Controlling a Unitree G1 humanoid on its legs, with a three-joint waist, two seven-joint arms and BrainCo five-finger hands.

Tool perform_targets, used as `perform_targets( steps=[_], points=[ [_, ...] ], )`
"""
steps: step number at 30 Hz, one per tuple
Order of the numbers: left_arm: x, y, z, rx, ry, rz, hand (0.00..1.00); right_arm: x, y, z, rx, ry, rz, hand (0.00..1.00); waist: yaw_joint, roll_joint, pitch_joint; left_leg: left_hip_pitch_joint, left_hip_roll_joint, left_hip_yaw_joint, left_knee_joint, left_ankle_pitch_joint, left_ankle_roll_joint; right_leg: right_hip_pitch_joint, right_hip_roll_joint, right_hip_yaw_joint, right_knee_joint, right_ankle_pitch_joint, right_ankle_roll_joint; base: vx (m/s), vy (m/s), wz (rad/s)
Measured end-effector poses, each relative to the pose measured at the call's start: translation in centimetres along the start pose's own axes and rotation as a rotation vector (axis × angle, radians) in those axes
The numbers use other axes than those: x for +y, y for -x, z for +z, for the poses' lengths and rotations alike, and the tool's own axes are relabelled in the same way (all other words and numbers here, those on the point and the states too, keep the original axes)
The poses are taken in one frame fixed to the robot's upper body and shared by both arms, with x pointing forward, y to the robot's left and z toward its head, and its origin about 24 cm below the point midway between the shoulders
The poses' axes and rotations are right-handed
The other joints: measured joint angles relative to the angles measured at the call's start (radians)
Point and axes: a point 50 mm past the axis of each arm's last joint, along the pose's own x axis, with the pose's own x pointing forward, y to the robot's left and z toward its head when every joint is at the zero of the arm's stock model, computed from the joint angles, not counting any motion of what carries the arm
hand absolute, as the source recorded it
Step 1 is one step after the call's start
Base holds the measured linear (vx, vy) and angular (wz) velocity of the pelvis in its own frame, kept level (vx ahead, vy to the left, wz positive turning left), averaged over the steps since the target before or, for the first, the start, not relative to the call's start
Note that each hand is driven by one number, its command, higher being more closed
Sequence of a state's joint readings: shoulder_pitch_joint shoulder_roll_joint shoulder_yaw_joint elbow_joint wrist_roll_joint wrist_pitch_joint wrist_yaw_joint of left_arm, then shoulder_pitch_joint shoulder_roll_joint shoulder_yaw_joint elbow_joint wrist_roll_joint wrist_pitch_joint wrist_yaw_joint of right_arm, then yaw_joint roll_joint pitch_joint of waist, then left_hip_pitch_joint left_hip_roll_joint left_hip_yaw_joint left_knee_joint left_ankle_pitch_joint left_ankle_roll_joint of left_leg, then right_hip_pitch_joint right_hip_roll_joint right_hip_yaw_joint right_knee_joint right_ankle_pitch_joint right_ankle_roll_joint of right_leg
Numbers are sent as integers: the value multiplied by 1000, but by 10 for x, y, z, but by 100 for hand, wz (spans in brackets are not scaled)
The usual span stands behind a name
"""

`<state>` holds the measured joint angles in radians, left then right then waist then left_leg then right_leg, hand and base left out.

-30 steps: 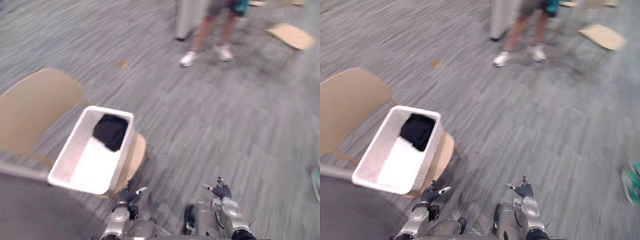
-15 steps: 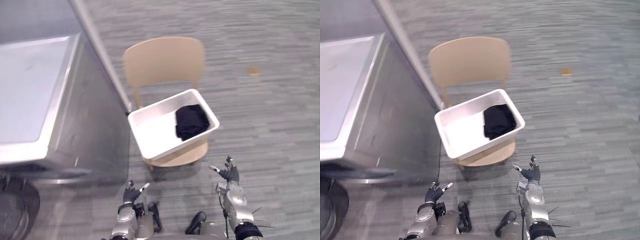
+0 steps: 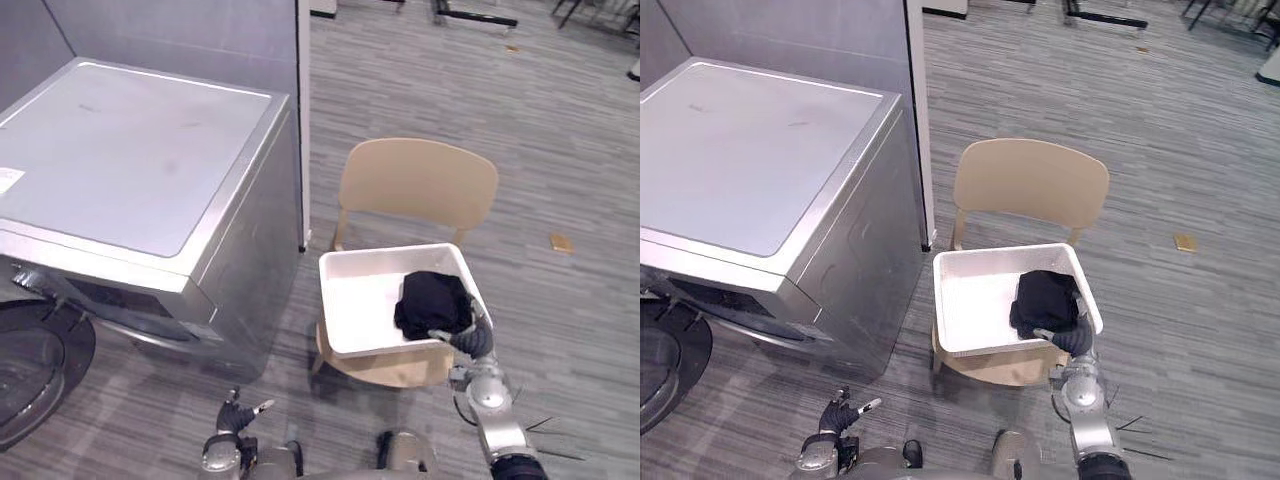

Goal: Pick up the laundry basket with both hands and put the clothes into the washing machine.

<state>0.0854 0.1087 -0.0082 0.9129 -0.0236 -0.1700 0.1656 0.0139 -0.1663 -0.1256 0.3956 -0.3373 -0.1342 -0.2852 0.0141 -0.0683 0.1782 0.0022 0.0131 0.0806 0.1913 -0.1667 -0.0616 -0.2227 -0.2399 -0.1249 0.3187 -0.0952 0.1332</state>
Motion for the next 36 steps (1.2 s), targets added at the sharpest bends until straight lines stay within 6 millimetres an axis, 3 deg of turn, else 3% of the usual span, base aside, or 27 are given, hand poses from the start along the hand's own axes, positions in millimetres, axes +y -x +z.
perform_targets(
  steps=[1,5,9,12,15,17,21,25,26,29,32,36],
  points=[
    [-2,0,1,-5,-12,-16,0,-8,-6,5,-22,29,-16,0,-1,5,9,7,10,-20,2,-11,-19,6,2,-6,-7,59,6,77,-271,42],
    [-10,5,-7,8,-15,-36,0,-24,-28,27,-106,119,-43,0,0,80,14,-7,88,-26,-38,-10,-38,4,89,-38,-55,65,-34,48,-239,0],
    [-10,3,-2,-6,-18,-38,0,-27,-40,28,-110,188,-20,0,1,80,19,-50,116,-34,-54,5,-63,-29,118,-54,-62,70,-56,-7,-127,1],
    [-12,-3,12,-45,-17,-42,0,-22,-58,39,-129,256,33,0,1,83,67,-116,112,-54,-41,33,-106,-74,116,-68,-64,85,-70,-44,-59,18],
    [-20,-9,34,-114,-25,-69,0,-18,-84,67,-171,305,60,0,3,114,142,-187,109,-81,-23,45,-95,-112,114,-95,-95,120,-77,-83,-38,21],
    [-24,-12,47,-156,-15,-79,0,-21,-99,85,-174,307,43,0,19,124,182,-226,108,-85,-22,65,-107,-142,115,-98,-111,142,-85,-60,-21,8],
    [-30,-15,64,-212,2,-96,0,-41,-125,118,-170,340,-16,0,37,151,234,-287,103,-110,-57,112,-106,-175,115,-123,-168,189,-95,-57,-13,16],
    [-38,-15,76,-247,23,-105,0,-69,-139,135,-124,339,-94,0,57,183,253,-343,90,-139,-92,148,-89,-202,111,-148,-235,240,-96,-67,10,19],
    [-40,-16,81,-259,33,-110,0,-78,-142,138,-105,340,-126,100,61,196,263,-356,85,-152,-102,157,-81,-206,108,-157,-249,249,-93,-73,28,36],
    [-43,-17,89,-277,62,-113,0,-91,-147,149,-85,328,-168,100,65,212,281,-386,73,-173,-129,181,-66,-232,96,-173,-258,262,-93,-61,23,22],
    [-47,-17,97,-299,68,-125,0,-105,-147,150,-82,306,-203,100,86,212,282,-394,71,-183,-146,197,-69,-241,96,-177,-265,269,-94,-25,-3,8],
    [-52,-17,100,-307,75,-136,0,-100,-148,159,-104,143,-193,100,84,212,282,-390,71,-188,-147,199,-71,-240,97,-173,-265,269,-94,20,-14,-1]
  ],
)
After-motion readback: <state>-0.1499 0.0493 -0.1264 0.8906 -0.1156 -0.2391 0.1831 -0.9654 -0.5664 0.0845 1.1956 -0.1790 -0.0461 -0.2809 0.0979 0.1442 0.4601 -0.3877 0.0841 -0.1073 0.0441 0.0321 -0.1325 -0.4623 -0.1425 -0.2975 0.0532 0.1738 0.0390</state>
